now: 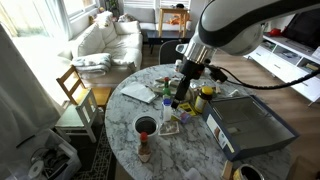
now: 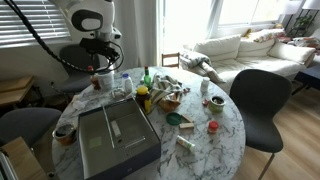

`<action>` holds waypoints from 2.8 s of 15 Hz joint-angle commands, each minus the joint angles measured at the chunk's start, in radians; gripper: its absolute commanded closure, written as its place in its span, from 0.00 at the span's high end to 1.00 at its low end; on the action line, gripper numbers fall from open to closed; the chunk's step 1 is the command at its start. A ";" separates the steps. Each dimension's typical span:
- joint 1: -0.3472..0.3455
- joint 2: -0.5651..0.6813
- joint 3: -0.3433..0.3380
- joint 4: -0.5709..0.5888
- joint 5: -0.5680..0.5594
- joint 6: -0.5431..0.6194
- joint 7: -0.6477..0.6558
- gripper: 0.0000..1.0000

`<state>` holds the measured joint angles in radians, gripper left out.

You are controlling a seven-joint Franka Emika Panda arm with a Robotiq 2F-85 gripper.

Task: Move the shoe box to the right then put the container and cup inside

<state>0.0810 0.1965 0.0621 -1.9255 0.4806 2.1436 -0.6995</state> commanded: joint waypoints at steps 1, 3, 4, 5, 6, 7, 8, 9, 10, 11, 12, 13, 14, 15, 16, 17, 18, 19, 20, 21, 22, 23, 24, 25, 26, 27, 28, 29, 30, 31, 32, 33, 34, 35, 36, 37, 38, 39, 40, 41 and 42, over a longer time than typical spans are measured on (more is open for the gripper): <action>-0.002 0.122 0.038 0.037 -0.029 0.170 0.081 1.00; -0.002 0.175 0.058 0.049 -0.039 0.252 0.128 1.00; -0.004 0.200 0.069 0.057 -0.047 0.280 0.151 1.00; -0.006 0.219 0.080 0.064 -0.053 0.300 0.171 1.00; -0.008 0.237 0.090 0.070 -0.062 0.314 0.193 1.00; -0.008 0.248 0.097 0.079 -0.074 0.319 0.222 0.98; -0.011 0.264 0.105 0.083 -0.082 0.329 0.241 0.93; -0.012 0.278 0.112 0.095 -0.089 0.327 0.261 0.85; -0.011 0.292 0.117 0.106 -0.096 0.323 0.282 0.71; -0.012 0.303 0.121 0.114 -0.103 0.319 0.298 0.59; -0.012 0.312 0.125 0.121 -0.109 0.318 0.312 0.51; -0.012 0.318 0.126 0.127 -0.118 0.315 0.327 0.43; -0.012 0.320 0.127 0.129 -0.124 0.314 0.339 0.36; -0.016 0.319 0.130 0.131 -0.126 0.313 0.345 0.29; -0.017 0.314 0.130 0.129 -0.131 0.312 0.353 0.20; -0.017 0.308 0.129 0.127 -0.138 0.314 0.361 0.13; -0.017 0.300 0.130 0.125 -0.142 0.318 0.363 0.05; -0.020 0.288 0.134 0.120 -0.142 0.318 0.362 0.01; -0.020 0.278 0.134 0.117 -0.146 0.314 0.365 0.00; -0.025 0.261 0.141 0.111 -0.139 0.308 0.353 0.00; -0.034 0.250 0.153 0.108 -0.125 0.306 0.334 0.01; -0.042 0.236 0.166 0.106 -0.111 0.304 0.319 0.02; -0.042 0.218 0.164 0.101 -0.121 0.292 0.325 0.02; -0.053 0.200 0.176 0.098 -0.107 0.287 0.310 0.02; -0.050 0.172 0.169 0.091 -0.125 0.274 0.323 0.02; -0.044 0.135 0.158 0.079 -0.144 0.263 0.343 0.02; -0.034 0.089 0.144 0.062 -0.171 0.249 0.364 0.02; -0.030 0.045 0.139 0.047 -0.187 0.237 0.370 0.02; -0.024 0.000 0.133 0.033 -0.208 0.224 0.381 0.02; -0.017 -0.051 0.119 0.008 -0.240 0.208 0.407 0.02; -0.010 -0.103 0.107 -0.015 -0.275 0.193 0.446 0.02; -0.011 -0.152 0.109 -0.035 -0.276 0.182 0.447 0.02; -0.011 -0.206 0.103 -0.069 -0.284 0.174 0.465 0.02; -0.012 -0.263 0.098 -0.103 -0.280 0.163 0.469 0.02; -0.013 -0.319 0.092 -0.136 -0.266 0.150 0.461 0.02; -0.017 -0.369 0.076 -0.191 -0.285 0.166 0.511 0.02; -0.017 -0.399 0.066 -0.227 -0.267 0.191 0.515 0.02; 0.002 -0.294 0.069 -0.099 -0.266 0.161 0.484 0.07; 0.002 -0.335 0.058 -0.138 -0.267 0.162 0.492 0.07; 0.002 -0.364 0.050 -0.168 -0.268 0.163 0.495 0.07; 0.002 -0.379 0.046 -0.187 -0.269 0.164 0.497 0.07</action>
<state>0.0569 -0.1843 0.1320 -2.1148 0.2197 2.3091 -0.2094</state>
